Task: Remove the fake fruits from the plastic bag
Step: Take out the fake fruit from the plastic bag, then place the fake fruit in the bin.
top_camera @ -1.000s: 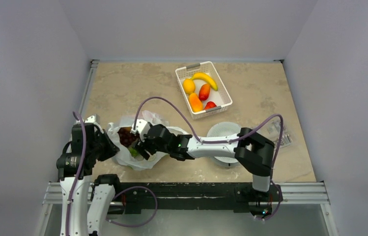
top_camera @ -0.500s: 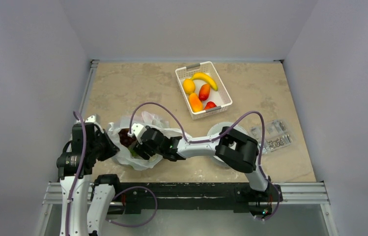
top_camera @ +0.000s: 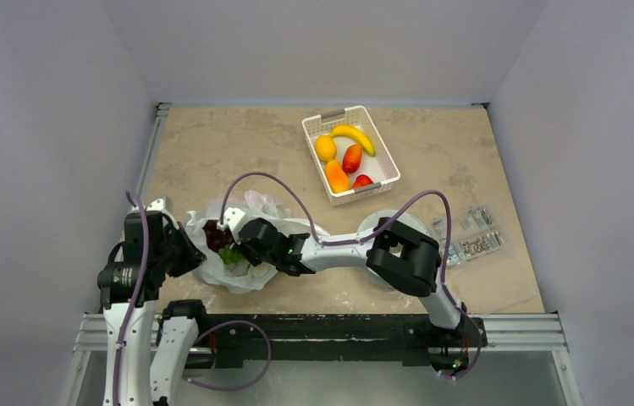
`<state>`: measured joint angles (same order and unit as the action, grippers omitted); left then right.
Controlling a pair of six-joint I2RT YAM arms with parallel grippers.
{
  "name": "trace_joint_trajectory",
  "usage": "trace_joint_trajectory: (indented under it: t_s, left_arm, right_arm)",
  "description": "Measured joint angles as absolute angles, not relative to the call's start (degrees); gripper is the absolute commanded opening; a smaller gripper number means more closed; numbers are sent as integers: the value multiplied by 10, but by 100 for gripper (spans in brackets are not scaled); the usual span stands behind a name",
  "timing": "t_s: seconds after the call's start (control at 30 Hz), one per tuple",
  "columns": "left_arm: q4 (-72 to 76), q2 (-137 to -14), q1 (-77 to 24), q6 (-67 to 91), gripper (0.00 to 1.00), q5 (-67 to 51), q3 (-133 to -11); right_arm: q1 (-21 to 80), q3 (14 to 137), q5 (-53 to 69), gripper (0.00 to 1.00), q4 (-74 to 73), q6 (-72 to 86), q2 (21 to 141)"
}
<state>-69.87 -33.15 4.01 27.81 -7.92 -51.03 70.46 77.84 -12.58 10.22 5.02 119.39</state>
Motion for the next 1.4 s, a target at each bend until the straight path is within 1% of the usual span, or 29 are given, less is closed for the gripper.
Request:
trace_joint_trajectory:
  t_s: [0.17,0.47,0.7,0.9,1.13,1.23,1.4]
  left_arm:
    - [-699,-331,40,278,0,-81,-510]
    - [-699,-331,40,274,0,-84,-510]
    - [-698,-331,40,274,0,-85,-510]
    - [-698,-331,40,274,0,-86,-510]
    - [-697,-330,40,274,0,-86,-510]
    - [-697,-330,40,274,0,-86,-510]
    - [-697,-329,40,274,0,-86,-510]
  right_arm:
    - [705,771,-126,0,100,59,1168]
    - [705,739,-124,0,105,77,1053]
    - [704,702,-105,0,112,90,998]
    - [703,699,-57,0,114,110,974]
    - [699,695,-76,0,109,114,908]
    - [685,686,-95,0,111,114,874]
    - [621,650,-112,0,116,122,811]
